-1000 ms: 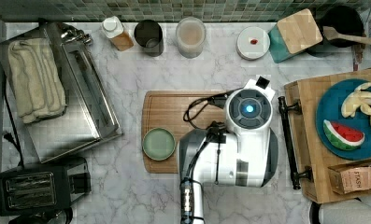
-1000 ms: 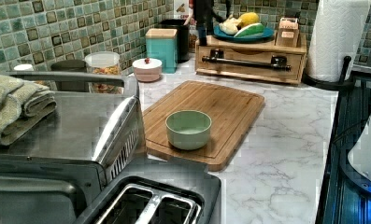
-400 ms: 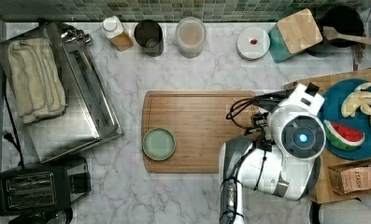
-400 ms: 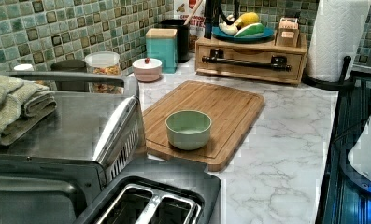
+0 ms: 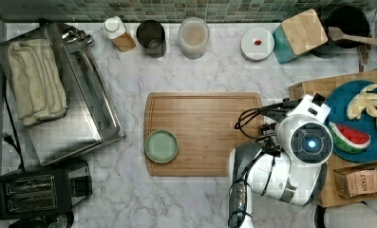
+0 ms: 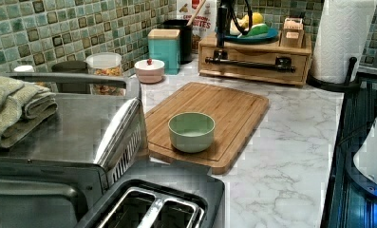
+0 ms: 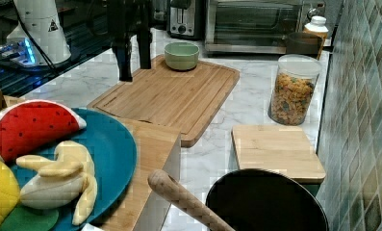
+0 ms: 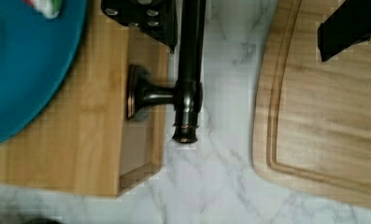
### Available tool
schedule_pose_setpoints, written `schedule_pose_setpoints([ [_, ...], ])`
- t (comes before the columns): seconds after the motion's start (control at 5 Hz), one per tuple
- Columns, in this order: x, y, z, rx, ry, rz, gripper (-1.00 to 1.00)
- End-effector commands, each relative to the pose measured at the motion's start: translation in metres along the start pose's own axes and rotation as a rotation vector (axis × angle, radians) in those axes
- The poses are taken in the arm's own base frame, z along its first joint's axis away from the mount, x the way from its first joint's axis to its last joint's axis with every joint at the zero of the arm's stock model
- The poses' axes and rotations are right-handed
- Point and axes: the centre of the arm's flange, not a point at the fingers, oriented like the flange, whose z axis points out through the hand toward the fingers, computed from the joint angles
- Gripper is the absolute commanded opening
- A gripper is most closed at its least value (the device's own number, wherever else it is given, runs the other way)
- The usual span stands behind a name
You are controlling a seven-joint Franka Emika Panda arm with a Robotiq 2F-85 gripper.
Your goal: Open the drawer.
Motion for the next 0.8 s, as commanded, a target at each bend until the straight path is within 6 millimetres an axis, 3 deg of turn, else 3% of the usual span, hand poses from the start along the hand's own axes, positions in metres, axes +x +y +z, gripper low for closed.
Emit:
schedule_pose_setpoints([
  [0.2,-0.034,0.023,0.047,-0.082,-0.077,0.019,1.00],
  [0.6,-0.040,0.039,0.069,-0.045,-0.139,0.073,1.00],
  [0.8,-0.042,0.038,0.089,0.019,-0.185,0.110,1.00],
])
